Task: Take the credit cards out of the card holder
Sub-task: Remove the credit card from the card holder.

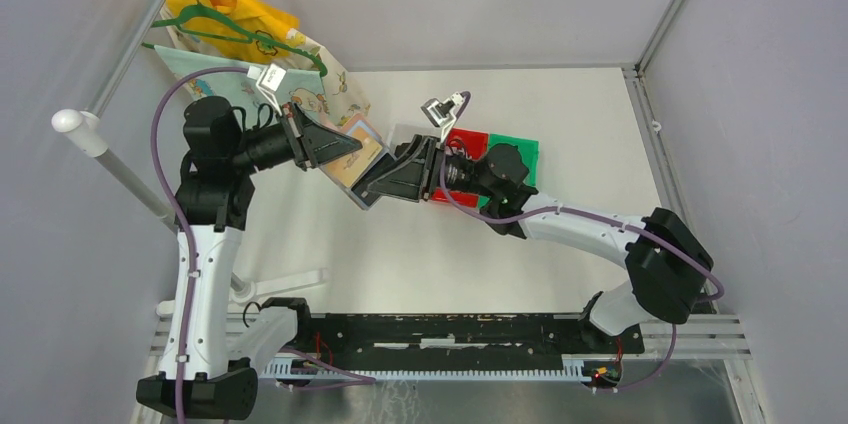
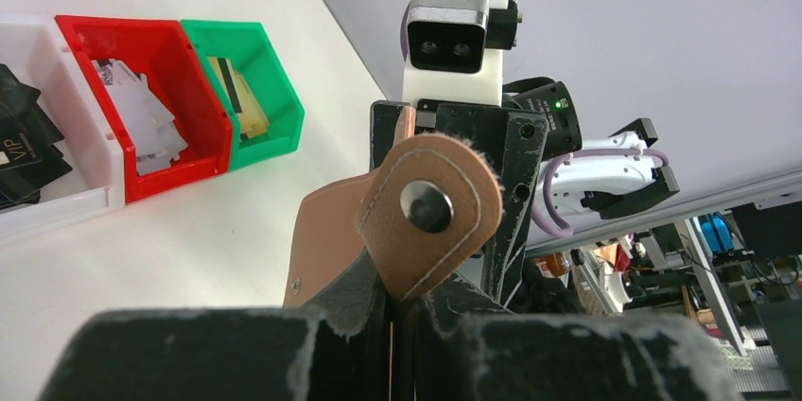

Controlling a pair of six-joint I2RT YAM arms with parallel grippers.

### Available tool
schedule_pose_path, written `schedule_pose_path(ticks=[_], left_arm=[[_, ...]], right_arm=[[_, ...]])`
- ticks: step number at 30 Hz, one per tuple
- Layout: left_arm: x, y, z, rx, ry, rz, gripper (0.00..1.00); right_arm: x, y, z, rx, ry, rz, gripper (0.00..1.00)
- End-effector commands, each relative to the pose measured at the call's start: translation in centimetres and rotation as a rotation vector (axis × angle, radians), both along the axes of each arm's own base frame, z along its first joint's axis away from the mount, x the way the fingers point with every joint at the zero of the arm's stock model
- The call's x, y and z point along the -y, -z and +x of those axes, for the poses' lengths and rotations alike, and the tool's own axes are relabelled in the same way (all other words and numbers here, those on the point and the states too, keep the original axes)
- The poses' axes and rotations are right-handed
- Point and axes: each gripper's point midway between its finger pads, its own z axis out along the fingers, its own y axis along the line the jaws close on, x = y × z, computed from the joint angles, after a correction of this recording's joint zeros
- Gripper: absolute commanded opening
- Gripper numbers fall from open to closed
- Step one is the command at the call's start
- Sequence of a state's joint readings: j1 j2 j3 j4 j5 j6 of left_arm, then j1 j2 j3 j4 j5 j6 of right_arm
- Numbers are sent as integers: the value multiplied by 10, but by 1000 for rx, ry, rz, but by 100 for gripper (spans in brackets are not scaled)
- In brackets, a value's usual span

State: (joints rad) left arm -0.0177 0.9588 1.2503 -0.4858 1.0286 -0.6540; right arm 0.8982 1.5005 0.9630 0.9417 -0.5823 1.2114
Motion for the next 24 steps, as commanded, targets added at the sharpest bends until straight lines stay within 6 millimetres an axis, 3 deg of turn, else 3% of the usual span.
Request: schedule_pose_path(ticks=[1, 14, 24], left_arm=[[4, -17, -14, 32, 42, -45, 2], [5, -23, -21, 38, 50, -63, 2], [5, -20, -25, 28, 47, -69, 6]], right_arm=[[1, -37, -3, 59, -8, 113, 56], [-6, -35, 6, 41, 37, 93, 53], [-7, -60, 3, 39, 27, 198, 33]])
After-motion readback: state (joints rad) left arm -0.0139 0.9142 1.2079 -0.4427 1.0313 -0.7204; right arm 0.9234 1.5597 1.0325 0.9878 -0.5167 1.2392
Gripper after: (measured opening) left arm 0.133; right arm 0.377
